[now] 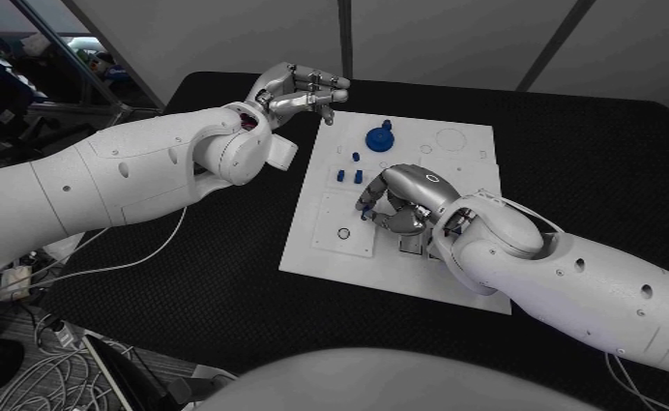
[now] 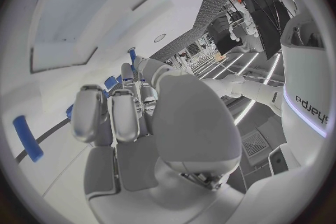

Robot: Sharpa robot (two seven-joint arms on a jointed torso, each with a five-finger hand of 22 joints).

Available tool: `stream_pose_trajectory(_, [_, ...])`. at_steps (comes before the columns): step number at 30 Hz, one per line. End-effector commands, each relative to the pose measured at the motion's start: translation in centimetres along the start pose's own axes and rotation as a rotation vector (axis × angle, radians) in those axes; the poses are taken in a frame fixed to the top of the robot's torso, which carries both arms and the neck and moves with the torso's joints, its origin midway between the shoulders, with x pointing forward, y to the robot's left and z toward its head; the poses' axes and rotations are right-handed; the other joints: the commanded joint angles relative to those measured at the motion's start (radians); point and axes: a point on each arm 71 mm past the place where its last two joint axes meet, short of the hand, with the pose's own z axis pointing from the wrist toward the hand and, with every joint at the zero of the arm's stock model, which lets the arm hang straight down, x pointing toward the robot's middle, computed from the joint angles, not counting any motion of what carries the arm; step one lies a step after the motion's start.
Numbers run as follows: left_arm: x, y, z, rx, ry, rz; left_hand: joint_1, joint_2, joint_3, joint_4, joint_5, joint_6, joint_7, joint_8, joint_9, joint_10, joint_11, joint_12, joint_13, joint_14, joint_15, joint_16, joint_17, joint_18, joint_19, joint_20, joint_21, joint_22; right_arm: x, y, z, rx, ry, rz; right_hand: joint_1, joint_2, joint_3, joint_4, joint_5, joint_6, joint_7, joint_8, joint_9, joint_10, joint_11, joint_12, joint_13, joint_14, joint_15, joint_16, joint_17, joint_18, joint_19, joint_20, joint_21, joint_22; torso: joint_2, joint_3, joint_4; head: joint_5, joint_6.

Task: Assemble the parts on the task board

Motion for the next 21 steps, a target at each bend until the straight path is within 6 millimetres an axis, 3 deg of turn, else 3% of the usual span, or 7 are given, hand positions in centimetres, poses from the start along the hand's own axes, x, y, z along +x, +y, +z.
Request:
stream_pose_trajectory(1, [0.12,-0.12,0.07,0.005,0.01,-0.008,-0.006,0.005,0.002,-0.001,0.005,-0.003,0.007,-0.005,-0.001,-0.006,0.002,0.0,-0.001,-0.002,0.002,-0.004,-0.002,0.006,-0.006,0.002,-0.004,-0.001,0.13,0.1,0.06,-0.003,0.019,-0.014,-0.002,0.007,0.0,-0.004,0.003,0.001,0.005,-0.004,0.0,0.029,-0.024,0.0,0.001,0.038,0.002,0.004,0.0,-0.014,0.009,0.0,0.006,0.001,0.0,0.0002,0.0001,0.001,-0.001])
stream_pose_trajectory(21, [0.13,-0.06,0.13,0.003,0.011,-0.008,-0.006,0.005,0.002,-0.001,0.005,-0.003,0.007,-0.005,-0.001,-0.006,0.002,0.0,-0.001,-0.002,0.002,-0.004,-0.002,0.006,-0.006,0.002,-0.004,-0.001,0.45,0.13,0.15,-0.002,0.053,-0.063,-0.025,0.0,-0.005,-0.011,-0.005,-0.003,0.006,-0.011,0.0,0.015,-0.021,-0.016,0.0,0.037,0.005,0.004,-0.003,-0.013,0.005,0.003,0.004,-0.003,0.0,0.0007,-0.0004,0.003,-0.005])
